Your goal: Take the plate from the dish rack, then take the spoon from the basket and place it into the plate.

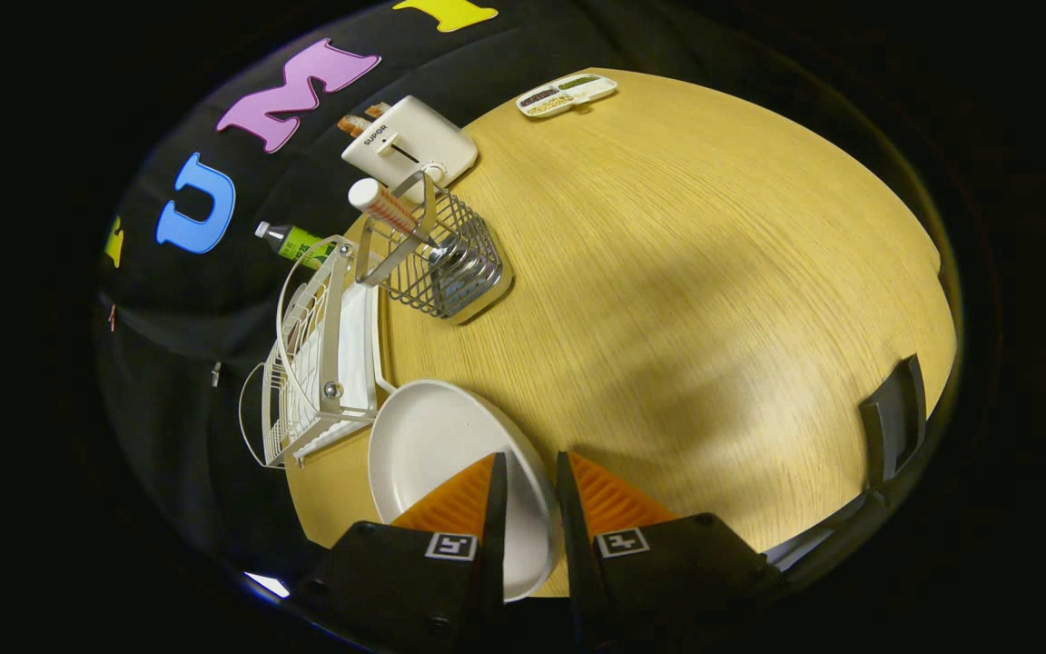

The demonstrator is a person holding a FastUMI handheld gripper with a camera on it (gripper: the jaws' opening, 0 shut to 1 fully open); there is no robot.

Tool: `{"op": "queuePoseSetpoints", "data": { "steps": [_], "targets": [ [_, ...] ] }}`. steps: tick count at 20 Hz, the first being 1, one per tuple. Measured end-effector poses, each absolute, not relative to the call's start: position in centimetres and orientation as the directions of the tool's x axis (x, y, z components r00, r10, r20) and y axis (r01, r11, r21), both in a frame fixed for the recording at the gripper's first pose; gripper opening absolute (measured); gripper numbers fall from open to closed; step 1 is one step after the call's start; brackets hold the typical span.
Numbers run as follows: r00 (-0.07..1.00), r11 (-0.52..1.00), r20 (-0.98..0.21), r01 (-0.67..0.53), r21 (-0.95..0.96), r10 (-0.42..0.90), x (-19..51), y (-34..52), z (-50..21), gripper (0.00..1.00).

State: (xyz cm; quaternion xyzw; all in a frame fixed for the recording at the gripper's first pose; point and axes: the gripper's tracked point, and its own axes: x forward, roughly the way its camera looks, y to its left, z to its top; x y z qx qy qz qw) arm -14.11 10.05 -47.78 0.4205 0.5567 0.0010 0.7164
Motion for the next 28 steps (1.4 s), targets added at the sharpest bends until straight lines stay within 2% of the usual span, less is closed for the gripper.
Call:
{"op": "queuePoseSetpoints", "data": {
  "steps": [3,4,5,6,9,10,11,19,28],
  "targets": [
    [0.413,0.638,-0.790,0.469,0.610,0.452,-13.4,9.2,-47.3,0.46],
    [0.413,0.641,-0.790,0.464,0.611,0.453,-13.5,9.2,-47.2,0.59],
    [0.414,0.648,-0.790,0.455,0.610,0.453,-13.5,9.1,-47.1,0.65],
    [0.414,0.660,-0.792,0.444,0.606,0.449,-13.5,8.9,-47.0,0.77],
    [0.435,0.697,-0.793,0.401,0.595,0.427,-13.1,8.3,-46.2,0.83],
    [0.438,0.709,-0.790,0.379,0.595,0.429,-13.1,8.4,-45.7,0.93],
    [0.443,0.722,-0.787,0.355,0.594,0.430,-12.9,8.0,-45.0,0.98],
    [0.577,0.828,-0.711,0.102,0.552,0.402,-7.5,5.0,-36.9,0.97],
    [0.603,0.903,-0.698,-0.093,0.419,0.385,-3.5,2.3,-34.0,0.97]
  ]
}}
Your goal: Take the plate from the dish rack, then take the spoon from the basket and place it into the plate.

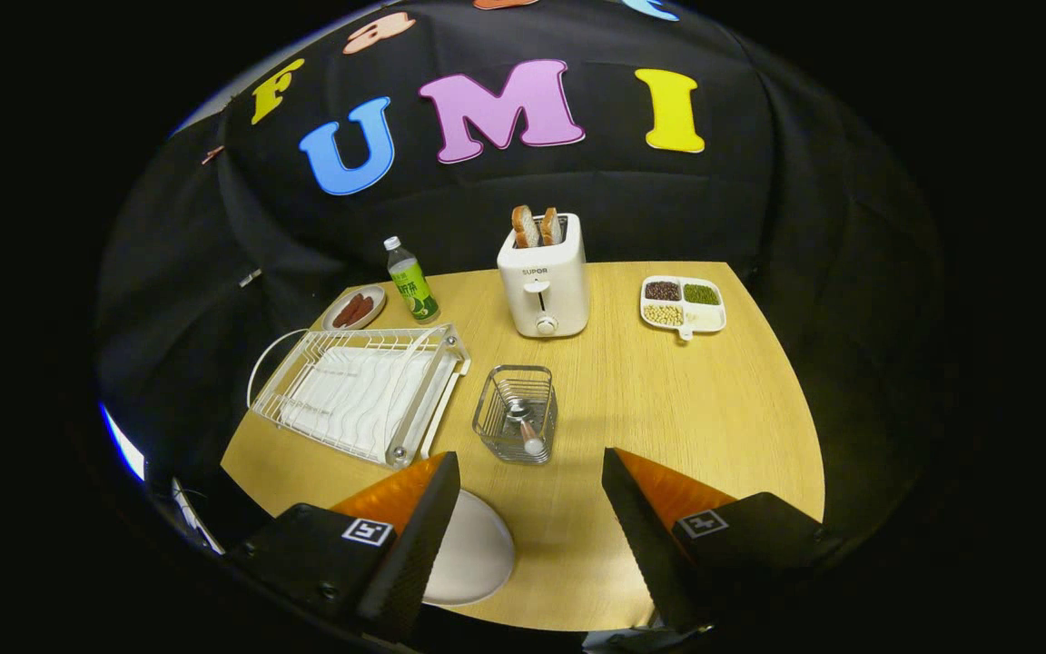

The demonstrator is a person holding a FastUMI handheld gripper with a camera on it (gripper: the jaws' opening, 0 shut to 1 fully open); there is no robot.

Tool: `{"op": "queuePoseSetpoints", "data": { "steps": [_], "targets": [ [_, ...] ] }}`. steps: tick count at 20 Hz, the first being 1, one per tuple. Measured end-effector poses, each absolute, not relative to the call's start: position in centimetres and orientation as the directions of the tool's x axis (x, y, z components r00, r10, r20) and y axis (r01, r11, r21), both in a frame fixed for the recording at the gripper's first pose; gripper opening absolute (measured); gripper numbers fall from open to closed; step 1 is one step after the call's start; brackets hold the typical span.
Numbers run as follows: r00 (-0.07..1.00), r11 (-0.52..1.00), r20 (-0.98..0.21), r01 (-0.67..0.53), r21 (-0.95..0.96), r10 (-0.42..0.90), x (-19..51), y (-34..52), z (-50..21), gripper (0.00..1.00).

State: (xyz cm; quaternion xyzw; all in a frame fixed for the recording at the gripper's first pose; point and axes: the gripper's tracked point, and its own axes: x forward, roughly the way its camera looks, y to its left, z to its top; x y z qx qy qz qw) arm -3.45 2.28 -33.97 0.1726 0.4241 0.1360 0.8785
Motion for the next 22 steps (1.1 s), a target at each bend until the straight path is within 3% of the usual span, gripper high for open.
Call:
{"op": "queuePoseSetpoints", "data": {
  "steps": [22],
  "targets": [
    [0.573,0.884,-0.674,-0.312,0.347,0.466,0.0,2.4,-34.0,0.97]
  ]
}}
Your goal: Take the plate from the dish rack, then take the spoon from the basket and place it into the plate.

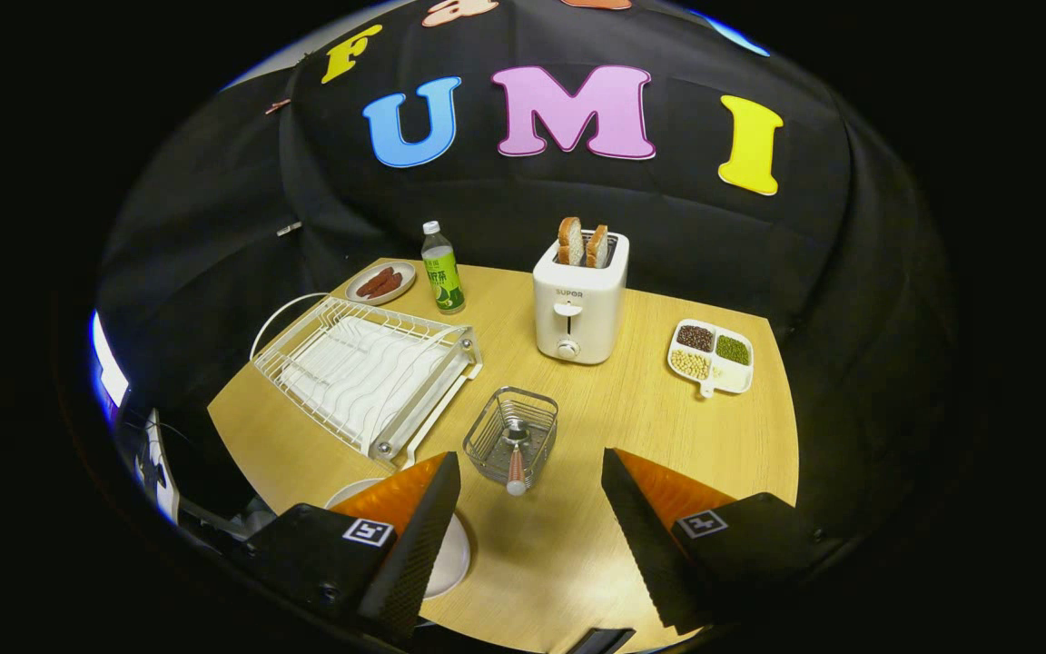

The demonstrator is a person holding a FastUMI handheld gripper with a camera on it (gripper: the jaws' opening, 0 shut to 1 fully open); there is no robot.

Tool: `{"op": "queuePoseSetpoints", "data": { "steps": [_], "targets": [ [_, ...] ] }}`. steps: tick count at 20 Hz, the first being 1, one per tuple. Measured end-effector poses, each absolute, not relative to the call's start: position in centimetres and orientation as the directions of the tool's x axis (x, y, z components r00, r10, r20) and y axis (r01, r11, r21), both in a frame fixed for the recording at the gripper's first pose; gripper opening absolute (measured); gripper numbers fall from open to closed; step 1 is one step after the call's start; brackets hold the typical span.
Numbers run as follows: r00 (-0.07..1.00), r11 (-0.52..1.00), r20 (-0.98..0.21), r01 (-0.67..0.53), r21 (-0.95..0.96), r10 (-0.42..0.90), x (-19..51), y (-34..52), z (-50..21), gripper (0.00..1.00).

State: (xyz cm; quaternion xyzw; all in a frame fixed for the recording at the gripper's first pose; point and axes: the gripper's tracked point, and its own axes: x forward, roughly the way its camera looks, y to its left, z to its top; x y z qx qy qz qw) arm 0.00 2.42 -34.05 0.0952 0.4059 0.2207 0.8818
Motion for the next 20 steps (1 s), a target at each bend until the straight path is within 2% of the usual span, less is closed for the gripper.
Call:
{"op": "queuePoseSetpoints", "data": {
  "steps": [5,13,16,17,18,20],
  "targets": [
    [0.531,0.877,-0.702,-0.357,0.322,0.474,0.7,3.6,-36.6,0.94],
    [0.429,0.852,-0.762,-0.428,0.302,0.486,-0.7,6.8,-40.5,0.54],
    [0.418,0.864,-0.778,-0.399,0.306,0.468,-0.6,7.6,-41.7,0.39],
    [0.423,0.873,-0.781,-0.377,0.309,0.459,-0.4,7.5,-41.8,0.31],
    [0.421,0.876,-0.784,-0.365,0.315,0.457,-0.4,7.5,-41.7,0.18],
    [0.428,0.881,-0.783,-0.355,0.314,0.452,-0.4,7.0,-41.3,0.16]
  ]
}}
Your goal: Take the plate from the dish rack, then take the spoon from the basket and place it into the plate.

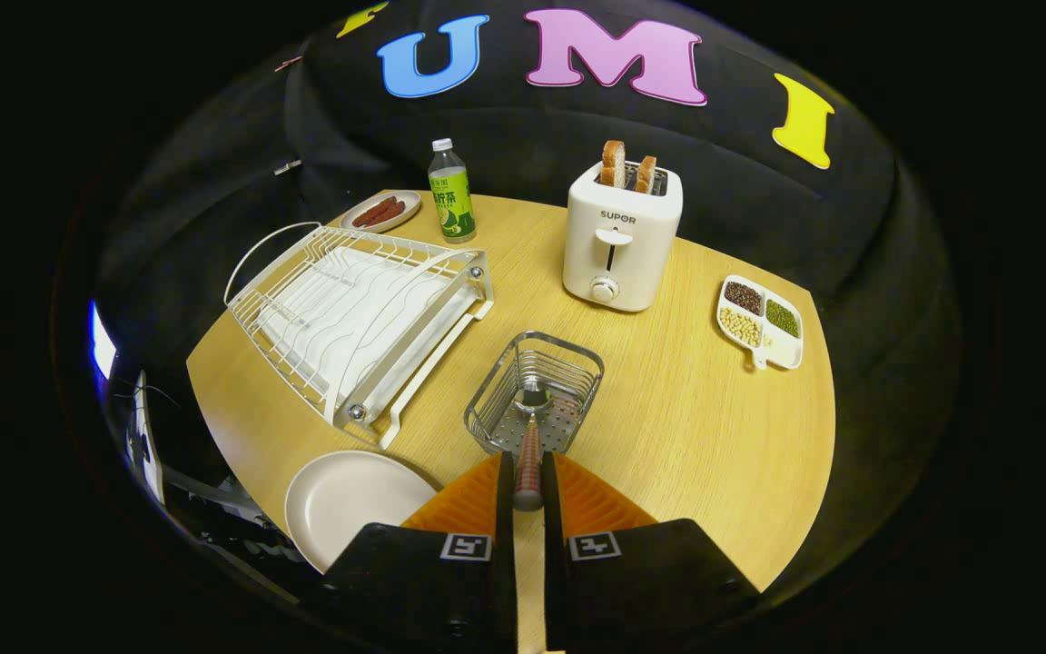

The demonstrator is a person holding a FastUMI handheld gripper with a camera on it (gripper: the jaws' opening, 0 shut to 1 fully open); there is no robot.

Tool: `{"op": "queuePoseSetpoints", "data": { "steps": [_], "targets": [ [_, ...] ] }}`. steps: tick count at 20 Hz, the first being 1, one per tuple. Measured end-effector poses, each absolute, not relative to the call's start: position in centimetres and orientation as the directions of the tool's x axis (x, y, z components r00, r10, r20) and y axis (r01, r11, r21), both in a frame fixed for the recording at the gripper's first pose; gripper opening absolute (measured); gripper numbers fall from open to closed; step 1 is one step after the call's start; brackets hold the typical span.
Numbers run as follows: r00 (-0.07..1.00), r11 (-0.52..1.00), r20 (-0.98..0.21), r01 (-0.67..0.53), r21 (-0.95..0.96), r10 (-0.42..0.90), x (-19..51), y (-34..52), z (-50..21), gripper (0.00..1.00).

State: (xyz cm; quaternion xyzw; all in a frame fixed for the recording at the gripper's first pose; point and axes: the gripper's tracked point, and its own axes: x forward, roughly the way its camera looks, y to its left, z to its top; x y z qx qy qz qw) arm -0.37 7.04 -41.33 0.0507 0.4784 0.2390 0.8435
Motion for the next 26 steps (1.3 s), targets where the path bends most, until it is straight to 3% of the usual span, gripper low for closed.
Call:
{"op": "queuePoseSetpoints", "data": {
  "steps": [2,15,26],
  "targets": [
    [0.441,0.887,-0.777,-0.329,0.325,0.449,-0.3,6.9,-40.8,0.12],
    [0.572,0.920,-0.720,-0.244,0.308,0.393,0.2,4.1,-32.9,0.12],
    [0.575,0.867,-0.653,-0.265,0.421,0.493,-6.0,6.3,-25.4,0.12]
  ]
}}
